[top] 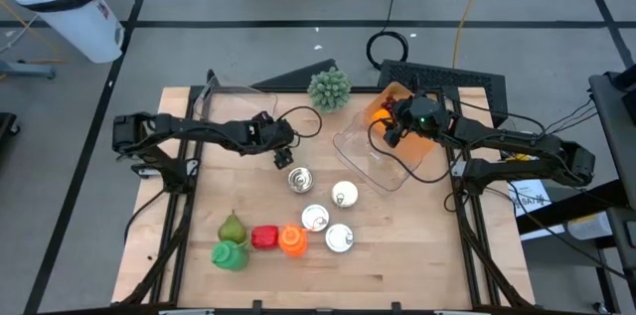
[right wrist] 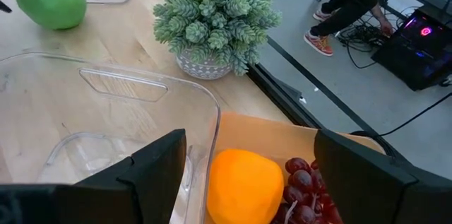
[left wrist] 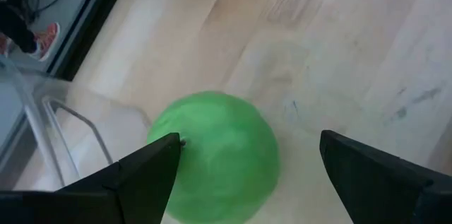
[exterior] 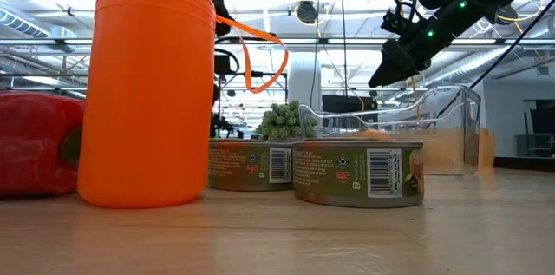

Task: Pick & Place Food Item
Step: Put the green apple into the orange bin

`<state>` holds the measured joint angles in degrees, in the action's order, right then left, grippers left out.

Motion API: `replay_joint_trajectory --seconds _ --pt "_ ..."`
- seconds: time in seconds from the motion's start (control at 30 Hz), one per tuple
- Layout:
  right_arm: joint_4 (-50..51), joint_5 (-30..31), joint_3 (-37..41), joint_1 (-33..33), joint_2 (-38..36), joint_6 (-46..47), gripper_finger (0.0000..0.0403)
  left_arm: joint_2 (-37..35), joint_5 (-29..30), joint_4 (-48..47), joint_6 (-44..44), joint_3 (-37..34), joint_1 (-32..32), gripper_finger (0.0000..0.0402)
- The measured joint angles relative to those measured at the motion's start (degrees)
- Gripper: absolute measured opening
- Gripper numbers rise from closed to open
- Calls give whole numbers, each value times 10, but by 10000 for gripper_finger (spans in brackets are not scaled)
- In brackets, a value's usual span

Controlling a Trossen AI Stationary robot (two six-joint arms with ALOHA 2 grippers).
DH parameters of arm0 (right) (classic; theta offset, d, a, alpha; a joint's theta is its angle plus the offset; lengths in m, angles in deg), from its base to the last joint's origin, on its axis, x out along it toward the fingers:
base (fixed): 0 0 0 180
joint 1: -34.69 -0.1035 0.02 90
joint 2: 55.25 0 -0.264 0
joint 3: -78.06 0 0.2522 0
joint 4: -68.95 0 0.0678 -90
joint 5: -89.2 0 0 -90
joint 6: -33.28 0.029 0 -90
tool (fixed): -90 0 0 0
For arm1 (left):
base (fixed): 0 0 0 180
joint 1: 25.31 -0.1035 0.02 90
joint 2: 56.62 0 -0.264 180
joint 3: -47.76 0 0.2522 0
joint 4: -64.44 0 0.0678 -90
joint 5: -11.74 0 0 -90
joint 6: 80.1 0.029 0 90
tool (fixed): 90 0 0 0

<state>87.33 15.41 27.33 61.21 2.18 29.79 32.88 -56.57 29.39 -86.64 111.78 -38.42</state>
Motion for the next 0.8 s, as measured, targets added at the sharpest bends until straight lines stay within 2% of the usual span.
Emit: replay_joint_trajectory --seconds 0.1,0.27,0.37,0.63,0.8 --pt "0 0 0 0 0 -2 293 3 -46 5 -23 1 5 349" --pt "0 0 0 0 0 -2 293 -10 -169 -9 -65 2 26 349" --pt "0 0 0 0 0 -2 293 -25 -198 -15 -75 0 41 349" --pt "-1 0 0 0 0 -2 293 -89 -132 -33 -162 1 71 349" --pt "-1 1 0 0 0 -2 293 -104 -34 -54 -190 1 86 349"
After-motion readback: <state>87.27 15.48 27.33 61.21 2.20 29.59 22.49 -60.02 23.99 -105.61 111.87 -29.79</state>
